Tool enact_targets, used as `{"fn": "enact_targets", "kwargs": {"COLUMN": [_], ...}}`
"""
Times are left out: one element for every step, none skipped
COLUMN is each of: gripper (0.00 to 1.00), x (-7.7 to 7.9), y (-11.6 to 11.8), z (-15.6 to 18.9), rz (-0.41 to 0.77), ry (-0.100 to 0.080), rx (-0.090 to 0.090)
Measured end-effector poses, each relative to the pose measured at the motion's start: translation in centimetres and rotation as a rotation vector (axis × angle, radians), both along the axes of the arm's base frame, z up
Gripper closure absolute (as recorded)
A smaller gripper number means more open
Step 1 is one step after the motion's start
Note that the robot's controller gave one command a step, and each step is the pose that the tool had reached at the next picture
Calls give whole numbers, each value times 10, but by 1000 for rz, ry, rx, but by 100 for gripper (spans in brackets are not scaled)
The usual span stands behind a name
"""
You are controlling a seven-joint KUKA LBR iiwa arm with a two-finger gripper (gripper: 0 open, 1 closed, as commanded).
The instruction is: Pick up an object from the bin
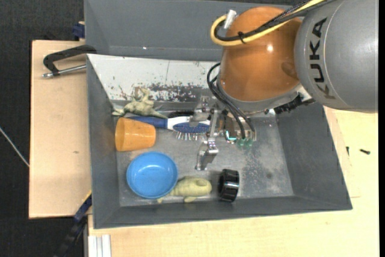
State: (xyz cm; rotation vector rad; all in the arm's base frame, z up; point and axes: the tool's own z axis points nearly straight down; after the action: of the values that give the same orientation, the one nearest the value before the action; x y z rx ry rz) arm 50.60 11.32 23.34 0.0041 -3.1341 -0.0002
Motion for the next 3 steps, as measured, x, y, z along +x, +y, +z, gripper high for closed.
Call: {"fn": "enact_targets", "kwargs": {"gripper": [0,0,100], "x": [-15,-12,-11], "y": [14,-26,-25], "z": [-129,-163,-160], "rz": [225,166,167], "ry": [0,-10,-15], "rx": [1,4,4]}}
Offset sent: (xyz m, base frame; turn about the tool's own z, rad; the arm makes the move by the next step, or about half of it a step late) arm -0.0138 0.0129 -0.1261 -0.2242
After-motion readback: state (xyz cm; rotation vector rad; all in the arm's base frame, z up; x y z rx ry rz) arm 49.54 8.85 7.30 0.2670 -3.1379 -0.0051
